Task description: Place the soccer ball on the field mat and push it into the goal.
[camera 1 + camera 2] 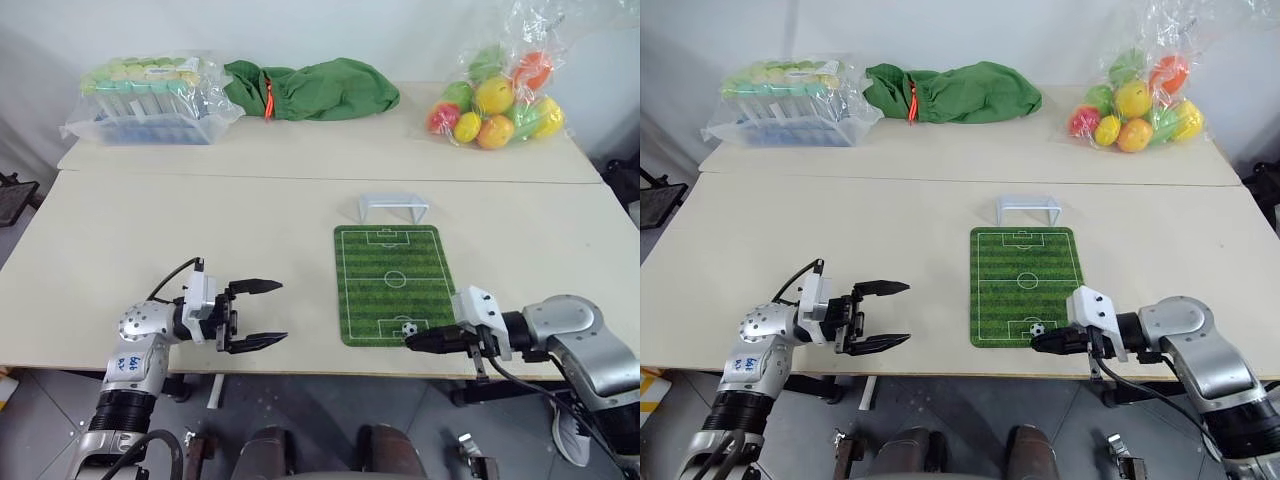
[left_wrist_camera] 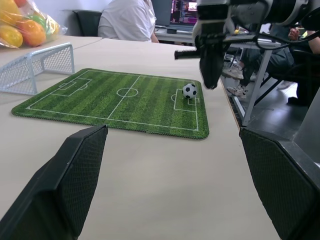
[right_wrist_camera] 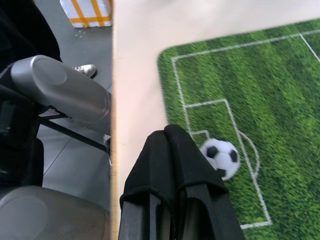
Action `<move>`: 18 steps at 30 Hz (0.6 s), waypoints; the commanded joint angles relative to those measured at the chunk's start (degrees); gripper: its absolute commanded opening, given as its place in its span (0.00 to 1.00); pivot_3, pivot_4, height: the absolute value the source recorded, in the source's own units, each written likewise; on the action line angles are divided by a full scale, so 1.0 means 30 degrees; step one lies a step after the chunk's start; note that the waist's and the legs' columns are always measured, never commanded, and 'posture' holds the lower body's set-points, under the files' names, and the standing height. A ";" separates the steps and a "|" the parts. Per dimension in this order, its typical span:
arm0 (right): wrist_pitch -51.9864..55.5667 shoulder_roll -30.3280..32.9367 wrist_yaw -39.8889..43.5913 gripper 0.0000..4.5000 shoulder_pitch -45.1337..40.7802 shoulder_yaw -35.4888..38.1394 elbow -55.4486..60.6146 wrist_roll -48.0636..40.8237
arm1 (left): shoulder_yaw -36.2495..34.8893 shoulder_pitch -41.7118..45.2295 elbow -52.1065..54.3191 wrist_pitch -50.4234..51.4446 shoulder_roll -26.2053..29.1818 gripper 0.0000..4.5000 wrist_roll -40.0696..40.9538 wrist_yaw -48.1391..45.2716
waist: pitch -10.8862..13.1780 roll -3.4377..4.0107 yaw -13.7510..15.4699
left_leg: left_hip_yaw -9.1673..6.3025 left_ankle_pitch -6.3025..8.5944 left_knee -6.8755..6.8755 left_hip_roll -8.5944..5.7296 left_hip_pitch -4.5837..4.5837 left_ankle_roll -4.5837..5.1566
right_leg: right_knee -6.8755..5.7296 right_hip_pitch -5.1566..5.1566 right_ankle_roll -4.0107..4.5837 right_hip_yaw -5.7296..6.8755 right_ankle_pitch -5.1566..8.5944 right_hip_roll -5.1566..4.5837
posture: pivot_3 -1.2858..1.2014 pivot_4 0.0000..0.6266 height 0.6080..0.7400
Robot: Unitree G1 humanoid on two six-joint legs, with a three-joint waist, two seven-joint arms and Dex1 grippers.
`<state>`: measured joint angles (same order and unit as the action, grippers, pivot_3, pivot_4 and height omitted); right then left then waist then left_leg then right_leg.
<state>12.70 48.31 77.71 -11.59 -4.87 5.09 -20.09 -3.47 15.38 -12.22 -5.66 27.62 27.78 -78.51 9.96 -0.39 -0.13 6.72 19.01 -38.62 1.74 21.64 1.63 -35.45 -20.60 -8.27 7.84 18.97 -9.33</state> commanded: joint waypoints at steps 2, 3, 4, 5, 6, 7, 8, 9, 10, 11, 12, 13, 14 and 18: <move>-0.1344 -0.0699 -0.0007 0.00 -0.1897 -0.0318 -0.2431 0.0841 | -0.0233 -0.0117 0.0248 -0.0177 0.0185 1.00 0.0169 -0.0003 | 0.0001 -0.0001 -0.0047 | 0.0005 0.0000 -0.0007 -0.0002 0.0001 0.0000 | 0.0002 0.0000 0.0000 -0.0003 0.0000 -0.0001 | 0.52 0.24 1.00; -0.1428 -0.0996 -0.0273 0.00 -0.2679 -0.0173 -0.3127 0.0879 | -0.0235 -0.0103 0.0266 -0.0185 0.0188 1.00 0.0154 0.0039 | 0.0002 0.0003 -0.0064 | 0.0009 0.0000 -0.0013 0.0002 0.0001 0.0000 | 0.0001 -0.0002 0.0000 -0.0003 0.0000 0.0000 | 0.52 0.24 1.00; -0.1509 -0.1346 -0.0697 0.00 -0.3614 0.0082 -0.3946 0.0919 | -0.0249 -0.0062 0.0257 -0.0200 0.0181 1.00 0.0143 0.0094 | 0.0003 0.0003 -0.0075 | 0.0011 0.0000 -0.0012 0.0003 0.0000 0.0000 | -0.0005 -0.0003 0.0000 -0.0005 0.0000 0.0000 | 0.52 0.24 1.00; -0.1610 -0.1638 -0.1194 0.00 -0.4527 0.0405 -0.4787 0.0975 | -0.0255 -0.0021 0.0254 -0.0211 0.0175 1.00 0.0130 0.0142 | 0.0005 0.0007 -0.0126 | 0.0012 0.0000 -0.0017 0.0006 0.0000 0.0000 | -0.0009 -0.0004 0.0000 -0.0003 0.0000 0.0001 | 0.52 0.24 1.00; -0.1843 -0.1883 -0.1717 0.00 -0.5436 0.0745 -0.5689 0.1079 | -0.0255 0.0021 0.0236 -0.0232 0.0175 1.00 0.0113 0.0170 | 0.0017 0.0021 -0.0148 | 0.0013 -0.0001 -0.0029 0.0008 0.0000 -0.0001 | -0.0023 -0.0007 0.0000 -0.0006 0.0000 0.0002 | 0.52 0.24 1.00; -0.2062 -0.2036 -0.2025 0.00 -0.5995 0.0919 -0.6305 0.1175 | -0.0261 0.0052 0.0189 -0.0261 0.0179 1.00 0.0103 0.0169 | 0.0019 0.0025 -0.0157 | 0.0015 -0.0001 -0.0035 0.0005 0.0003 -0.0001 | -0.0024 -0.0009 0.0000 -0.0008 0.0000 -0.0002 | 0.52 0.24 1.00; -0.2385 -0.2145 -0.2452 0.00 -0.6674 0.1185 -0.7016 0.1273 | -0.0265 0.0090 0.0157 -0.0283 0.0179 1.00 0.0092 0.0192 | 0.0020 0.0026 -0.0162 | 0.0012 -0.0001 -0.0036 0.0006 0.0003 -0.0001 | -0.0027 -0.0009 0.0000 -0.0008 0.0000 -0.0001 | 0.52 0.24 1.00; -0.2672 -0.2240 -0.2894 0.00 -0.7441 0.1575 -0.7597 0.1244 | -0.0273 0.0153 0.0108 -0.0328 0.0173 1.00 0.0069 0.0227 | 0.0020 0.0026 -0.0130 | 0.0005 -0.0001 -0.0032 0.0007 0.0003 -0.0002 | -0.0030 -0.0010 0.0000 -0.0005 0.0000 -0.0001 | 0.52 0.24 1.00; -0.2887 -0.2304 -0.3162 0.00 -0.7958 0.1828 -0.8001 0.1214 | -0.0277 0.0196 0.0078 -0.0359 0.0169 1.00 0.0055 0.0257 | 0.0023 0.0025 -0.0071 | -0.0006 -0.0001 -0.0026 0.0006 0.0004 -0.0001 | -0.0032 -0.0010 0.0000 0.0001 0.0000 -0.0001 | 0.52 0.24 1.00; -0.3063 -0.2352 -0.3304 0.00 -0.8299 0.1981 -0.8304 0.1201 | -0.0275 0.0221 0.0061 -0.0381 0.0167 1.00 0.0048 0.0278 | 0.0023 0.0026 -0.0025 | -0.0009 0.0000 -0.0021 0.0004 0.0008 -0.0001 | -0.0031 -0.0013 0.0000 0.0002 0.0000 -0.0002 | 0.52 0.24 1.00; -0.2955 -0.2261 -0.3484 0.00 -0.8717 0.2398 -0.8215 0.0954 | -0.0337 0.0331 -0.0010 -0.0414 0.0108 1.00 0.0050 0.0443 | 0.0023 0.0026 -0.0005 | -0.0015 0.0000 -0.0016 0.0002 0.0016 -0.0001 | -0.0030 -0.0016 0.0000 0.0006 0.0000 -0.0002 | 0.52 0.24 1.00; -0.2879 -0.2220 -0.3611 0.00 -0.8959 0.2645 -0.8114 0.0802 | -0.0398 0.0402 -0.0115 -0.0469 0.0078 1.00 0.0064 0.0530 | 0.0023 0.0026 0.0003 | -0.0023 0.0001 -0.0009 0.0000 0.0019 0.0000 | -0.0029 -0.0018 0.0000 0.0013 0.0000 -0.0002 | 0.52 0.24 1.00; -0.2777 -0.2021 -0.3852 0.00 -0.9112 0.2965 -0.7971 0.0763 | -0.0404 0.0489 -0.0231 -0.0530 0.0050 1.00 0.0021 0.0630 | 0.0023 0.0027 0.0004 | -0.0028 0.0002 -0.0008 -0.0003 0.0034 0.0001 | -0.0028 -0.0024 0.0000 0.0020 0.0000 -0.0003 | 0.52 0.24 1.00; -0.2234 -0.1212 -0.4176 0.00 -0.8187 0.3692 -0.7152 0.0751 | -0.0499 0.0857 -0.0734 -0.0820 -0.0113 1.00 -0.0060 0.1054 | 0.0023 0.0028 0.0011 | -0.0082 0.0002 -0.0068 -0.0006 0.0187 0.0002 | -0.0039 -0.0123 -0.0003 0.0085 -0.0002 -0.0003 | 0.52 0.24 1.00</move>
<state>5.37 43.26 65.64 -37.17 3.95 -18.30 -17.03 -3.80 17.45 -14.41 -7.13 27.54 27.45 -76.08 10.03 -0.31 -0.09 6.46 19.02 -38.87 1.71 22.32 1.64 -35.62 -21.06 -8.29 8.11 18.96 -9.34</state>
